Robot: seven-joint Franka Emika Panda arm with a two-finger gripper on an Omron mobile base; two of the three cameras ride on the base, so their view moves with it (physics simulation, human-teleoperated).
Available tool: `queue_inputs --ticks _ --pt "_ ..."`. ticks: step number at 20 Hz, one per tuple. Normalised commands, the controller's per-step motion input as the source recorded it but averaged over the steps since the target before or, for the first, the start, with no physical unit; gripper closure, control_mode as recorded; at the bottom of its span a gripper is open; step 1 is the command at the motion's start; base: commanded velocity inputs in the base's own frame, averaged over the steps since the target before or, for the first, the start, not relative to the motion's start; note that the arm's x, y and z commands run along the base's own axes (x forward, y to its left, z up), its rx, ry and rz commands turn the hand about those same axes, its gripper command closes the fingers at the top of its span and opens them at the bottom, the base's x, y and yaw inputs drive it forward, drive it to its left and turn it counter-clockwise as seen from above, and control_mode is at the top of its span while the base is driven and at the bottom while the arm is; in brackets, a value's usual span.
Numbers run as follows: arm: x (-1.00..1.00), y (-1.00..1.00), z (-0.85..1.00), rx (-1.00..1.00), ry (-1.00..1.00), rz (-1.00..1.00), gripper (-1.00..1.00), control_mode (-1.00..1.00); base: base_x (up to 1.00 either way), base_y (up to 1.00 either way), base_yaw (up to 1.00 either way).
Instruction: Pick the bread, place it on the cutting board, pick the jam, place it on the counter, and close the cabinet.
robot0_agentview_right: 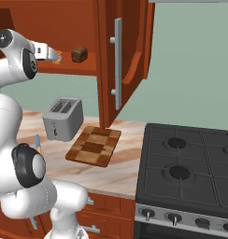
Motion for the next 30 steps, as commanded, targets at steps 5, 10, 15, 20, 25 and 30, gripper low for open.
queue_inputs --ticks 5,10,15,20,25,30 --pt "0.19 -0.07 -0.03 0.00 0.00 0.00 -1.00 -1.00 0.00 0.00 0.00" --pt "0.18 -0.10 -0.02 0.00 0.00 0.00 -1.00 -1.00 0.00 0.00 0.00" --pt "0.19 -0.03 -0.01 0.00 0.00 0.00 -1.00 -1.00 0.00 0.00 0.00" --pt "0.23 0.00 -0.06 0.00 0.00 0.00 -1.00 -1.00 0.00 0.00 0.00" --pt "0.25 0.00 -0.07 0.00 0.00 0.00 -1.00 -1.00 0.00 0.00 0.00" --pt "0.29 0.00 -0.01 0.00 0.00 0.00 -1.00 -1.00 0.00 0.00 0.00"
